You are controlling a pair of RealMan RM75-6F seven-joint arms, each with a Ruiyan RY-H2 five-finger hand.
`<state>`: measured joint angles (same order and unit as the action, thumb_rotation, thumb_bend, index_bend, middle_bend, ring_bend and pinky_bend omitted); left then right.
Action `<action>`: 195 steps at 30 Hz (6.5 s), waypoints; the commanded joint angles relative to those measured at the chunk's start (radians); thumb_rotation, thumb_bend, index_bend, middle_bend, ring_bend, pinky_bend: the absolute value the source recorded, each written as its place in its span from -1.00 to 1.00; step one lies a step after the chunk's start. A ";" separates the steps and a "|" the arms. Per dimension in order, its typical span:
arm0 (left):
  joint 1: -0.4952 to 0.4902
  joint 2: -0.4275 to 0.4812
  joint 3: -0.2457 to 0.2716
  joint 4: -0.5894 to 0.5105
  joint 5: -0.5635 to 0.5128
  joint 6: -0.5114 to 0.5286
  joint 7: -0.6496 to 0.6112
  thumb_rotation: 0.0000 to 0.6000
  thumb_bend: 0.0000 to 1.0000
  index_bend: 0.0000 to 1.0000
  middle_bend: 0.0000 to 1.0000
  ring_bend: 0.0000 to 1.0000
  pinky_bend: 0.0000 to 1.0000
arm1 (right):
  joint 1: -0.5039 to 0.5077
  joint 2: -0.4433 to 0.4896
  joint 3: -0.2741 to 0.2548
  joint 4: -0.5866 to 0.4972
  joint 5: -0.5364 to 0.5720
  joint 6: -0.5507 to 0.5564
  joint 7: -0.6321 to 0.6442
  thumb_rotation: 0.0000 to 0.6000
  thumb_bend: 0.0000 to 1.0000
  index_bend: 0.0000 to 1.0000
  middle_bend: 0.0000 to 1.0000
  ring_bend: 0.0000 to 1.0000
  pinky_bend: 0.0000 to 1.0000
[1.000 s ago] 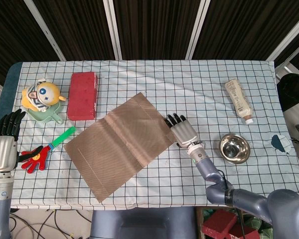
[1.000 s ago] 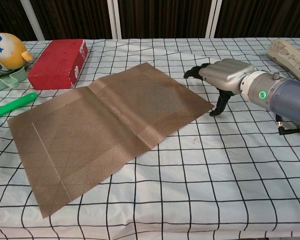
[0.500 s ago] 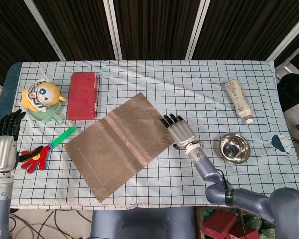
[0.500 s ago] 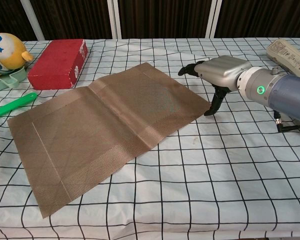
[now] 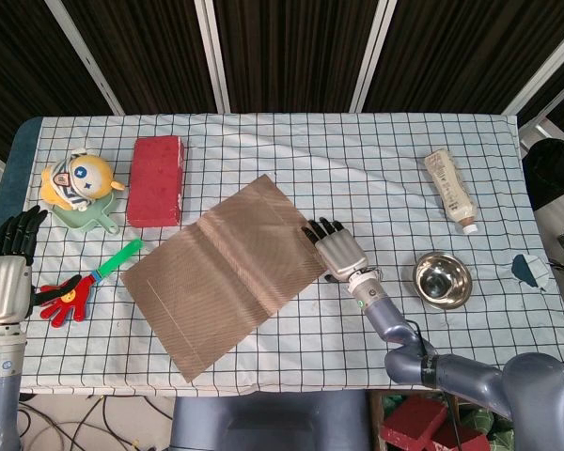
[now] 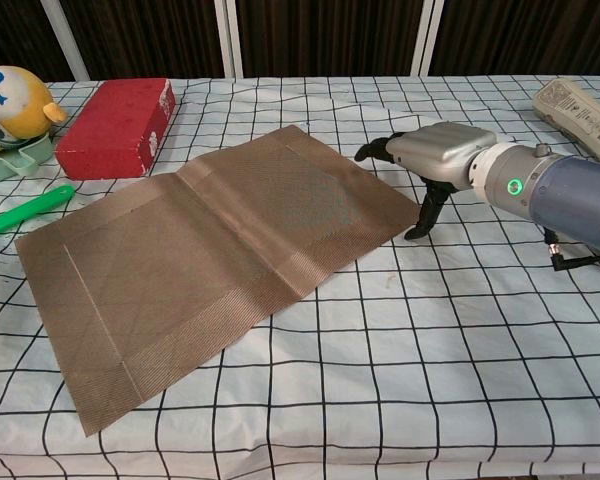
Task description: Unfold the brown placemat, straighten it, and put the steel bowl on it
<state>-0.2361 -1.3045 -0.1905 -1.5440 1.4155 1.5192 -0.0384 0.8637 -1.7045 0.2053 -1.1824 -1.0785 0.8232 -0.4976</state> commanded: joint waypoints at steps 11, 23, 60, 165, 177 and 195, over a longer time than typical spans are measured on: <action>0.000 0.001 -0.001 -0.004 -0.005 -0.006 -0.001 1.00 -0.90 -0.89 -0.94 -1.00 -1.00 | 0.000 -0.029 -0.004 0.053 -0.014 -0.007 0.079 1.00 -1.00 -0.79 -0.91 -0.89 -0.68; 0.000 0.000 -0.001 -0.005 -0.004 -0.010 0.000 1.00 -0.90 -0.89 -0.94 -1.00 -1.00 | -0.016 -0.035 0.007 0.049 -0.089 0.032 0.231 1.00 -1.00 -0.78 -0.91 -0.89 -0.68; 0.000 0.000 -0.006 -0.010 -0.016 -0.019 -0.002 1.00 -0.90 -0.89 -0.94 -1.00 -1.00 | -0.028 -0.112 -0.001 0.204 -0.200 0.046 0.497 1.00 -0.40 -0.53 -0.83 -0.84 -0.68; 0.007 -0.007 0.024 -0.016 0.033 -0.005 0.030 1.00 -0.90 -0.89 -0.96 -1.00 -1.00 | -0.543 -0.137 -0.096 -0.249 -0.302 0.636 0.229 1.00 -0.58 -0.99 -0.96 -0.95 -0.68; 0.005 0.010 0.062 -0.068 0.051 -0.037 0.118 1.00 -0.90 -0.91 -0.96 -1.00 -1.00 | -0.554 0.129 0.006 -0.400 -0.283 0.649 0.175 1.00 -0.58 -0.99 -0.97 -0.95 -0.68; -0.225 0.024 0.027 -0.377 -0.179 -0.396 0.633 1.00 -0.40 -0.93 -0.96 -1.00 -1.00 | -0.612 0.327 -0.010 -0.355 -0.316 0.623 0.446 1.00 -0.50 -1.00 -0.97 -0.95 -0.68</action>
<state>-0.3873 -1.2531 -0.1383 -1.8653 1.3413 1.1981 0.4851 0.2540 -1.3902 0.1972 -1.5481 -1.3864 1.4524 -0.0768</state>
